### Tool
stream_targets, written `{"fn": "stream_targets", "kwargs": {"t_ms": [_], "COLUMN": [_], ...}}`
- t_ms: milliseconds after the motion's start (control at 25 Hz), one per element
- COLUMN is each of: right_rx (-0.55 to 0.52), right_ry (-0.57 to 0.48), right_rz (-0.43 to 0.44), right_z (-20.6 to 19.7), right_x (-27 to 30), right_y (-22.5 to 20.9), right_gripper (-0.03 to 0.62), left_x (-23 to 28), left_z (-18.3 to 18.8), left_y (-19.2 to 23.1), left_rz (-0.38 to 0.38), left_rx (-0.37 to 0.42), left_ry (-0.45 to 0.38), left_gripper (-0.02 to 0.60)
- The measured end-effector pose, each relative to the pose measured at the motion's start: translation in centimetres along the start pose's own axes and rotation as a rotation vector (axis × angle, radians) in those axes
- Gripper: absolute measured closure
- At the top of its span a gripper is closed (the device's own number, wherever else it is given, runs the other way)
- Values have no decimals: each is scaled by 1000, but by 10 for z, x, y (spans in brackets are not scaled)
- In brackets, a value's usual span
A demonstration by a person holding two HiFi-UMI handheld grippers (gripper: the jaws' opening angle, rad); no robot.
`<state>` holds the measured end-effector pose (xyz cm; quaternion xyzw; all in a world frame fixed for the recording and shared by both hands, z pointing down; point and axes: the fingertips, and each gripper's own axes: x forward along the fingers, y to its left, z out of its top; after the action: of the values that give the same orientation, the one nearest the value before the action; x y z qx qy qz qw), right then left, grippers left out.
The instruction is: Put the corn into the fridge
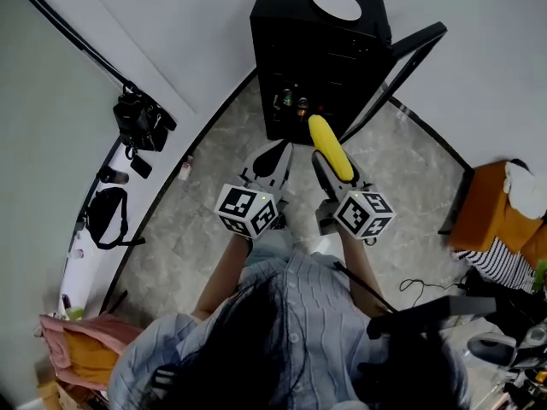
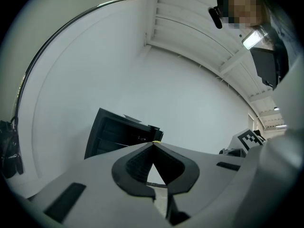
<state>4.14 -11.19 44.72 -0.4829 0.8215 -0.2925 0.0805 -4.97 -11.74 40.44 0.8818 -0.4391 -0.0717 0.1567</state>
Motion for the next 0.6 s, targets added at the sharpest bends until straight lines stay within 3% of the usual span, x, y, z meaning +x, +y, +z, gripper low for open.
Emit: {"fn": "stream_targets", "kwargs": {"t_ms": [600], "right_rx": [53], "right_ry": [-26], "right_rz": [-42], "right_z": [-3], "right_x": [42], "right_y": [2], "right_gripper": [330], "left_x": [3], "left_z": [4], "left_y": [39], "left_rz": [-42], "left_rx": [-23], "left_ry": [22], "left_gripper": [575]}}
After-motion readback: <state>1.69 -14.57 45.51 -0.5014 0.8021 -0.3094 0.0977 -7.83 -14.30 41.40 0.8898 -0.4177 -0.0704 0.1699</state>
